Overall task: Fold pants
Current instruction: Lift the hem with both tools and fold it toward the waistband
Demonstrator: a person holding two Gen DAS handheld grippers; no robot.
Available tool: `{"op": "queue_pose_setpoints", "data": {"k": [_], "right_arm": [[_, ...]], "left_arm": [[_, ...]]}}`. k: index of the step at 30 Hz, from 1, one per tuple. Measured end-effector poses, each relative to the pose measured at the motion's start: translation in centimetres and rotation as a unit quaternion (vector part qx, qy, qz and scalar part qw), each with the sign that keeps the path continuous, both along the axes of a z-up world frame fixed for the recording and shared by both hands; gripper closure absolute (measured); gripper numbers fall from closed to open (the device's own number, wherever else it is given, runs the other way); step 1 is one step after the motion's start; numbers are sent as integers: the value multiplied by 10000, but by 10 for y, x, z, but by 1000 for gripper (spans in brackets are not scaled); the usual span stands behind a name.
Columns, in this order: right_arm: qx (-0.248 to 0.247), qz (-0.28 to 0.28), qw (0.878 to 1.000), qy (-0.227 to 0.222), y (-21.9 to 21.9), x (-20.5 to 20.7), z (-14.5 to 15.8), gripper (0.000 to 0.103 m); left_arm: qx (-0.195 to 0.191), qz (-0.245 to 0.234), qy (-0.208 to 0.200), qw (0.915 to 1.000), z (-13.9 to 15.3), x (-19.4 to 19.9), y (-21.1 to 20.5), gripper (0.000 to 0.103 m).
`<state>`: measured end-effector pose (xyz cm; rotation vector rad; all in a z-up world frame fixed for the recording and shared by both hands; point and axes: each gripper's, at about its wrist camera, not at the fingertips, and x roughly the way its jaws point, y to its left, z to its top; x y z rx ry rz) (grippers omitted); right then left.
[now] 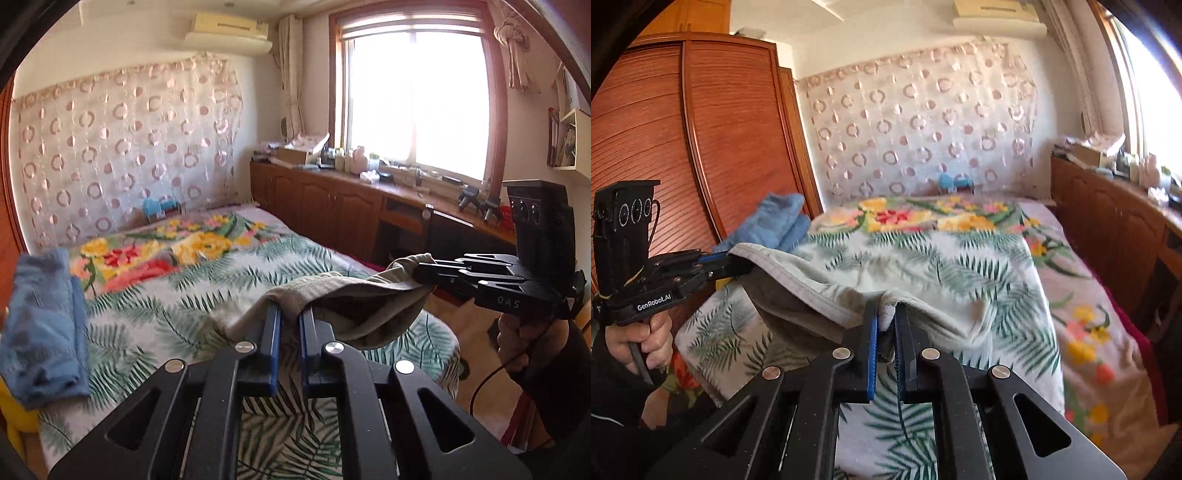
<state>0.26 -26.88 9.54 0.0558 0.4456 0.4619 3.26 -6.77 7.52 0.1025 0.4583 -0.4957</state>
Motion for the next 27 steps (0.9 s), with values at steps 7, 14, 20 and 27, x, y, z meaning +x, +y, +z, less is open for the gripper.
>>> {"op": "queue_pose_setpoints", "data": {"k": [7,14,20,27], "right_arm": [[-76,91,9967,-797,5,-15,62,95],[-179,323,9933,-1092,26,-1,93,95],[-470,351,9938,-946,54,68,89,95],[-619,20,9899,-1275,89,112,109,96]], "left_arm": [[38,119,-524,9985,64,4,12,94],[134,490,-655,9966,85,31,35,94],[310,917,-559,9937,69,84,64,94],[486,1146,-639,9902,72,106,74,94]]}}
